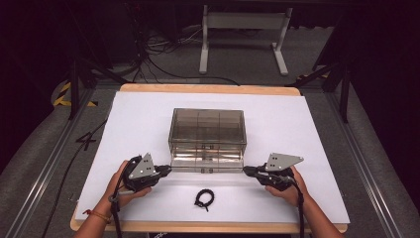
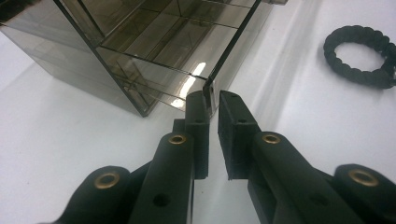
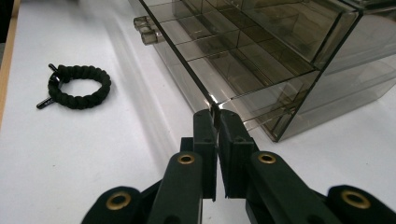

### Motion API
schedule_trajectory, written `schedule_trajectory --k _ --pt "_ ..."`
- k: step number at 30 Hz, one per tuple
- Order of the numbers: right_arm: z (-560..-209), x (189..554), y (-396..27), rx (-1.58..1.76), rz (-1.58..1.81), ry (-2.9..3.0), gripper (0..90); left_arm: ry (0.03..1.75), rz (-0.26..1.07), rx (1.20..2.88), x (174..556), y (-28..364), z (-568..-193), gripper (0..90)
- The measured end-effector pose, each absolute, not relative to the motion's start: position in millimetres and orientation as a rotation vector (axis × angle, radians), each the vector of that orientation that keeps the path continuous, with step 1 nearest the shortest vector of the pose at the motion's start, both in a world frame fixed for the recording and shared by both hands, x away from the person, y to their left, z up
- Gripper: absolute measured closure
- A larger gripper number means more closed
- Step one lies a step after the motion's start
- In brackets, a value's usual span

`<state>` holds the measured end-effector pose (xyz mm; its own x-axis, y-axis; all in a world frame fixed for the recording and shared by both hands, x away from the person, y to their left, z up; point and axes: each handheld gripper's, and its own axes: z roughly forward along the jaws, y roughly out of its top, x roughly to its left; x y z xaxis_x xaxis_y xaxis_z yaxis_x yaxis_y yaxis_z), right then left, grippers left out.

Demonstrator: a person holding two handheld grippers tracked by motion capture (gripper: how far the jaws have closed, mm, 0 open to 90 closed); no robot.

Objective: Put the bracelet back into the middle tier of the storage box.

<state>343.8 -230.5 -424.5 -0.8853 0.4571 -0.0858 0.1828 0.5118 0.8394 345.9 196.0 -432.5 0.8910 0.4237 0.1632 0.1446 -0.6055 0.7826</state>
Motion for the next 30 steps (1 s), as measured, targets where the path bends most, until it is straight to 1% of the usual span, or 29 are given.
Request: schedule_trajectory --k 8,10,13,15,18,23,30 --pt "-425.1 343.4 -230.3 0.530 1.311 2.475 86.5 0.417 0.445 2.201 344.2 195.0 -431.9 78.2" --pt "-425.0 343.4 -230.3 0.527 1.309 2.475 85.7 0.422 0.455 2.198 343.9 195.0 -431.8 76.8" --pt "-421.9 343.3 -231.8 0.532 1.279 2.463 81.3 0.439 0.464 2.194 342.8 198.3 -430.9 74.2" --pt "-420.3 342.8 -232.9 0.533 1.271 2.460 81.0 0.439 0.462 2.192 341.7 200.4 -429.8 73.6" --pt "-415.0 341.6 -237.9 0.542 1.287 2.432 80.5 0.457 0.439 2.154 335.7 206.9 -427.9 71.8" --pt "-410.6 341.2 -245.0 0.577 1.313 2.397 78.9 0.449 0.401 2.149 325.6 210.0 -427.6 68.6" --pt "-406.5 339.9 -245.2 0.597 1.311 2.377 74.3 0.399 0.339 2.139 309.5 200.7 -426.4 64.4"
